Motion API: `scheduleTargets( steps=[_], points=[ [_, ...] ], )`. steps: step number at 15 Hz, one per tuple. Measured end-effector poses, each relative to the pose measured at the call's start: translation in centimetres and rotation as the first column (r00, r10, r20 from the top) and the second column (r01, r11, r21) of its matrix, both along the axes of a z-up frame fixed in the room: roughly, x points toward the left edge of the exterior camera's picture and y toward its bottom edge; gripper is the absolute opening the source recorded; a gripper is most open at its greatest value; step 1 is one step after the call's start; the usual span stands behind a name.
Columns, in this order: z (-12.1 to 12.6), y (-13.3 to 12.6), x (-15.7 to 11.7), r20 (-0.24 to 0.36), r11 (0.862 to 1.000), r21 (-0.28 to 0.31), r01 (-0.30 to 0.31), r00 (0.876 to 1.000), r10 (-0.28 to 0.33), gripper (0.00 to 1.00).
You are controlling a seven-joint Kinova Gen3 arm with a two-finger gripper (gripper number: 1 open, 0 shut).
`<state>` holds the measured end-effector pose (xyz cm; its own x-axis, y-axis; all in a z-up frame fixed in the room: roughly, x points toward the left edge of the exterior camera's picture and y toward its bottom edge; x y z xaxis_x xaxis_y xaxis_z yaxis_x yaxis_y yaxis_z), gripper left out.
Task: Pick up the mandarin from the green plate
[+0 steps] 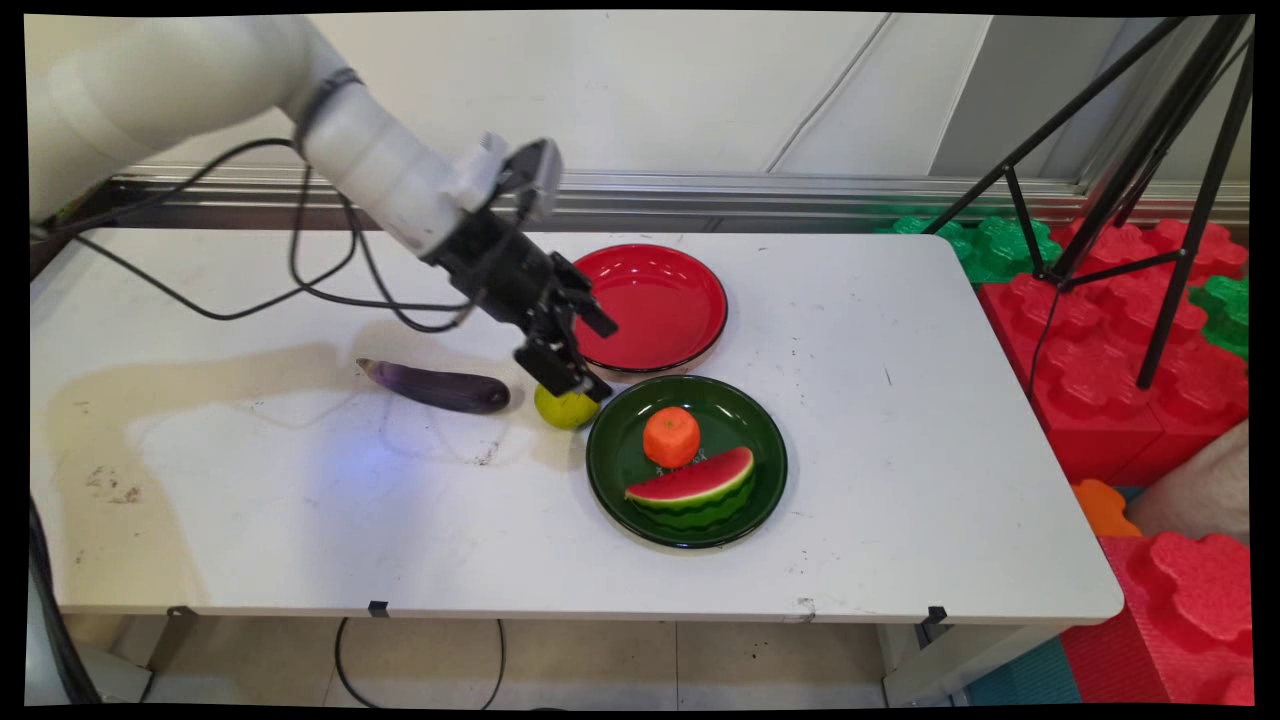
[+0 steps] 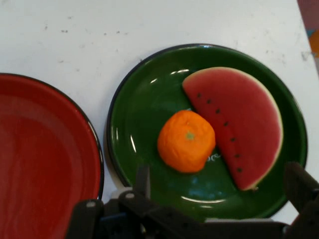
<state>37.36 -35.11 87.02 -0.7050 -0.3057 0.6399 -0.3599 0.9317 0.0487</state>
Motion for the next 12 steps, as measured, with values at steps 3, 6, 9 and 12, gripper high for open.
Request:
scheduleTargets(
  steps=[3,6,9,12],
  points=[
    [-1.8,-1.3,-1.9,0.022,1.0,0.017,0.015,1.0,-0.015,1.0],
    [-3.6,-2.4,-3.6,0.042,0.999,0.039,0.027,0.999,-0.028,1.0],
    [-5.1,-3.2,-4.9,0.063,0.998,0.052,0.034,0.997,-0.038,1.0],
    [-6.5,-3.9,-5.8,0.084,0.997,0.062,0.038,0.996,-0.043,1.0]
  ],
)
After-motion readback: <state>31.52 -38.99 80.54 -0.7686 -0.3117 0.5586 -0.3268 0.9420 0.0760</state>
